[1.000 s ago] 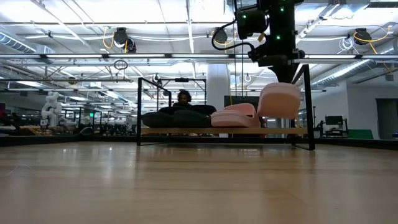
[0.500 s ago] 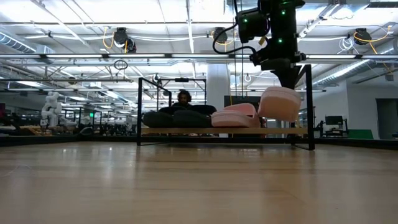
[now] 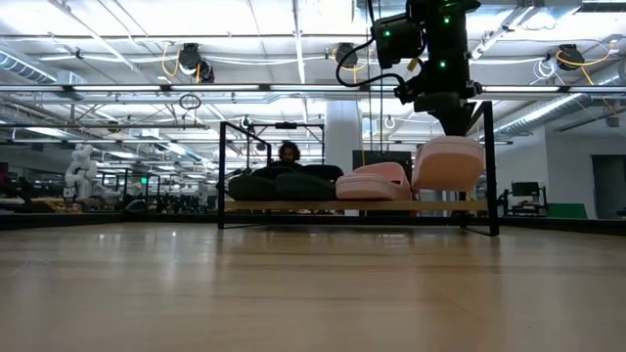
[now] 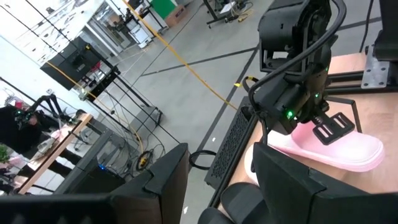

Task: Pick and place slides into the shelf
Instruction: Put the pink slipper on the shelf

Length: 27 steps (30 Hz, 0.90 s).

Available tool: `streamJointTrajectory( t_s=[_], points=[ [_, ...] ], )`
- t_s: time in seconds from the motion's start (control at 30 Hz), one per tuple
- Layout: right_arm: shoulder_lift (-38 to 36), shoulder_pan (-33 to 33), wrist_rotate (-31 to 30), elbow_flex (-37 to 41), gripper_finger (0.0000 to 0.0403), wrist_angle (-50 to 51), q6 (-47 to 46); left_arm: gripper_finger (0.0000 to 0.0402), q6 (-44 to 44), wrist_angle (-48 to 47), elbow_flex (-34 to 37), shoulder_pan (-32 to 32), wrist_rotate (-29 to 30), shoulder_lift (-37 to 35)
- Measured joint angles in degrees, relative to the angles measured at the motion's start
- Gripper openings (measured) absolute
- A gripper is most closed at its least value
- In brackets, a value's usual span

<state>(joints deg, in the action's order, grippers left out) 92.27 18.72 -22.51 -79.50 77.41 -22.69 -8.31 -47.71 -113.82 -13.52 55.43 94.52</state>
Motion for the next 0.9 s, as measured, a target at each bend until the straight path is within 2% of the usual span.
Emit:
streamJointTrajectory(
  t_s=[0.67,0.9],
  points=[
    [0.0,0.0,1.8,0.0,0.0001,-1.9,1.1,0.0188,0.0,0.0,0.0,0.0,0.0,0.0],
    [0.0,0.0,1.8,0.0,0.0028,-2.0,2.9,0.0188,0.0,0.0,0.0,0.0,0.0,0.0]
  ],
)
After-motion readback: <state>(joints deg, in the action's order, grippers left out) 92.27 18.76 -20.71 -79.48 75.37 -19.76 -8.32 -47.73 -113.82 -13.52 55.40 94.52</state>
